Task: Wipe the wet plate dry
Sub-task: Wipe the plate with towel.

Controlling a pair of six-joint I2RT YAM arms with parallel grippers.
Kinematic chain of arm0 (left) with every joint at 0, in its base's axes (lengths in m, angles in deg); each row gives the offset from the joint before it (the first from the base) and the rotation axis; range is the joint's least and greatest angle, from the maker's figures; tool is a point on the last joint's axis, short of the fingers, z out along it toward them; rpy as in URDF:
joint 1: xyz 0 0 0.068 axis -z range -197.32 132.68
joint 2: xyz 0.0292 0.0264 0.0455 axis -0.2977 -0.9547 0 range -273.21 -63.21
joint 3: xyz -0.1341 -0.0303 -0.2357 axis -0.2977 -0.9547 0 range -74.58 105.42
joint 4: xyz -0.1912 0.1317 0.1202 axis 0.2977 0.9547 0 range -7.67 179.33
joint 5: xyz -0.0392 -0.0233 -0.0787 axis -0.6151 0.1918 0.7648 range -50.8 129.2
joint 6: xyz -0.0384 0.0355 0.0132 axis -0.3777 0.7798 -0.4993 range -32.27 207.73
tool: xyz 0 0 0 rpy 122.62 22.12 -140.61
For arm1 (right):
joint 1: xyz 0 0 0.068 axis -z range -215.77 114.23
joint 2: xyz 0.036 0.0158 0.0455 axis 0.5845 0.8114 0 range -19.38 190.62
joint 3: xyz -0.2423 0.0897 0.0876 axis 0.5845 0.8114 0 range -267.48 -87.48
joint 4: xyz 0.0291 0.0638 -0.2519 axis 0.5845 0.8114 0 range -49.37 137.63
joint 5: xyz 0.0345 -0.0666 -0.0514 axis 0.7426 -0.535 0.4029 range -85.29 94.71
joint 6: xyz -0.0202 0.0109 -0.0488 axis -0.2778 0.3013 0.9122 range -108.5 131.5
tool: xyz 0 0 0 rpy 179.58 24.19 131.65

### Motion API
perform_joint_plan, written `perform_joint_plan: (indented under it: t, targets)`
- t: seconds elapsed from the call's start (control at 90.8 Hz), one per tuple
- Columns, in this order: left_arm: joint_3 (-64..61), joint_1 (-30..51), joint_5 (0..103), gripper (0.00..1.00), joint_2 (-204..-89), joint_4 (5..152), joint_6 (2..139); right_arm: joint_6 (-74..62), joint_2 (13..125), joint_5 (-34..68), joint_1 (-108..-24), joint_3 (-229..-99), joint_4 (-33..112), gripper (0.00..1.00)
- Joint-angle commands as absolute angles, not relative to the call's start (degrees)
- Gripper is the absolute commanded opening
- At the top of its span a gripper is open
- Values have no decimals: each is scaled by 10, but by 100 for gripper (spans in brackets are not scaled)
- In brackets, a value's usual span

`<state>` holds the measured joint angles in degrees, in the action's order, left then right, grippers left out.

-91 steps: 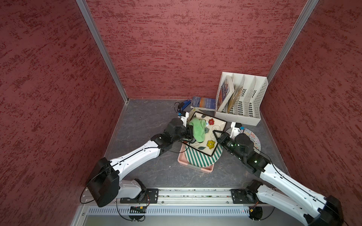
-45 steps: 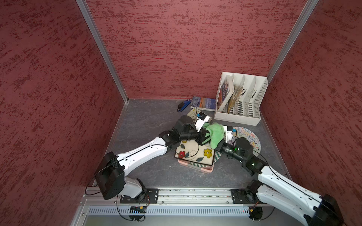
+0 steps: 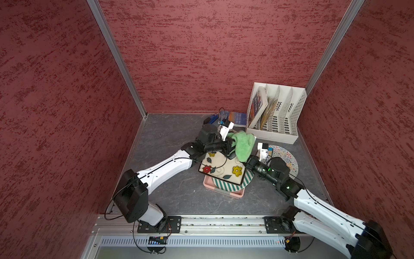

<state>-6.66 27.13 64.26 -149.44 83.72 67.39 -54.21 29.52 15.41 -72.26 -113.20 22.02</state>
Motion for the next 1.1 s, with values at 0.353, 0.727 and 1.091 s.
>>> perform_joint_plan:
  t: [0.353,0.727,1.091]
  targets:
    - [-253,12,929,0,-1368,374,266,-789,260,228,-519,-1198,-175,0]
    - [-157,34,929,0,-1397,246,151,-764,252,255,-549,-1194,-122,0]
    - [-63,109,942,0,-1461,254,142,-726,354,302,-645,-1220,-233,0]
